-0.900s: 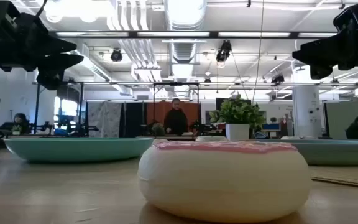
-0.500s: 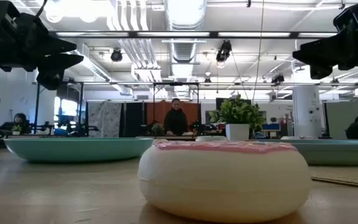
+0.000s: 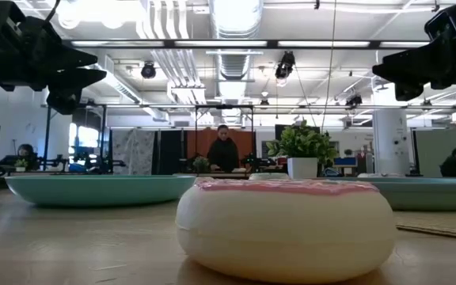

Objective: Pick & Place donuts

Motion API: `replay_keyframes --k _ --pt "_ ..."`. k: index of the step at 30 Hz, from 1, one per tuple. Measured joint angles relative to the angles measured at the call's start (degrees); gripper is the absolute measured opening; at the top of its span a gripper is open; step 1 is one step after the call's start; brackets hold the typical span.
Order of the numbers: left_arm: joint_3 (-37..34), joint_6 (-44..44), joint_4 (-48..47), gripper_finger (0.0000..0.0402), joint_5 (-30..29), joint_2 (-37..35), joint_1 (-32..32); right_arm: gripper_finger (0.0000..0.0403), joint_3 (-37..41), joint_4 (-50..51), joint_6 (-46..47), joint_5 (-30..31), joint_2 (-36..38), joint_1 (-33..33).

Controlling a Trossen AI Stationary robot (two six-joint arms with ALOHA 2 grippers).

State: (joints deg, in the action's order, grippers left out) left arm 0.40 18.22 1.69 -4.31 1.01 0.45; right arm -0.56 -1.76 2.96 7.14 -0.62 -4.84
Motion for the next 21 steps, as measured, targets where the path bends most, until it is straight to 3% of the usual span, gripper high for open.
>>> replay_keyframes --k 18,21 --pt "0.0 0.0 0.0 0.0131 0.0 0.0 0.0 0.0132 0.0 0.0 0.1 0.0 0.0 0.0" --pt "0.0 0.0 0.0 0.0131 0.0 0.0 0.0 0.0129 0.0 -0.1 7.4 0.0 0.0 0.0"
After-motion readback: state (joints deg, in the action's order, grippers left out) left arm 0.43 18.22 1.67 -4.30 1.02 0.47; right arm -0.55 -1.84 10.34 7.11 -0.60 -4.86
